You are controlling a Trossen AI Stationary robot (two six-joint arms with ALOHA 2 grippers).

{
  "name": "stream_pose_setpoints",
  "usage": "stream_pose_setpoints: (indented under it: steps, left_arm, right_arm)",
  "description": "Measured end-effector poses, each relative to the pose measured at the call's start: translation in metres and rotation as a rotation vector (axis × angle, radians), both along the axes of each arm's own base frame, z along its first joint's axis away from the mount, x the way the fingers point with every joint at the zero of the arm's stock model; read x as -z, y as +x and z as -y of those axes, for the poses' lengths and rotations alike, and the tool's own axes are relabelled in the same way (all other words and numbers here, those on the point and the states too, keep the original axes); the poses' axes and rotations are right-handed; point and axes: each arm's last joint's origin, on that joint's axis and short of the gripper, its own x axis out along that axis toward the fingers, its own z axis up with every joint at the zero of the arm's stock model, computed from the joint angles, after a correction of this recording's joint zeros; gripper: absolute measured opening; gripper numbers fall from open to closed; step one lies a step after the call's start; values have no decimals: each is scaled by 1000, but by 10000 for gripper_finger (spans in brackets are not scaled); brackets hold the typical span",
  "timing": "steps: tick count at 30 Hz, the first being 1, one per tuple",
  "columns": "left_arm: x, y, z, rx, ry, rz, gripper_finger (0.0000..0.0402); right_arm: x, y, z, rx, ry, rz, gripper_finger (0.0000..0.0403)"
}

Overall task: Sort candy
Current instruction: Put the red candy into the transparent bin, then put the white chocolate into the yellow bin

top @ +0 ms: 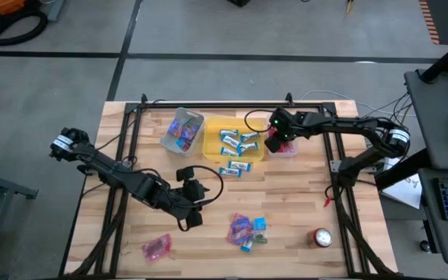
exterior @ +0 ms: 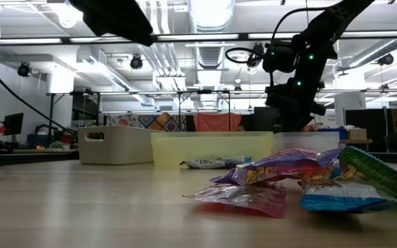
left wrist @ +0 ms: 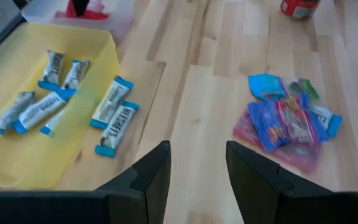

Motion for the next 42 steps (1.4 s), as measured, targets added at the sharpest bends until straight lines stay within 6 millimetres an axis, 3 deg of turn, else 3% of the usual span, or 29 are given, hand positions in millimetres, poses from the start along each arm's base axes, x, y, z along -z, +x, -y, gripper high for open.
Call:
stream_pose_setpoints:
  steps: [4,9,18,30,37,42]
  left_arm:
    - [3,-2,0,0,-31,-35,139]
    - [5,-5,0,-10,-55,-71,139]
    - [9,-5,1,19,-32,-108,139]
    - [41,14,4,71,275,-178,139]
    - [63,41,5,223,372,-131,139]
    - [85,56,-12,255,402,-59,139]
  right_arm:
    - [-4,-2,0,22,-34,1,124]
    - [-16,-6,-1,61,-93,26,129]
    - [-58,-12,-10,72,-148,185,126]
    - [-99,-10,-67,-142,-162,385,122]
    - [-105,-7,-98,-247,-128,436,116]
    - [-104,-3,-112,-268,-140,434,116]
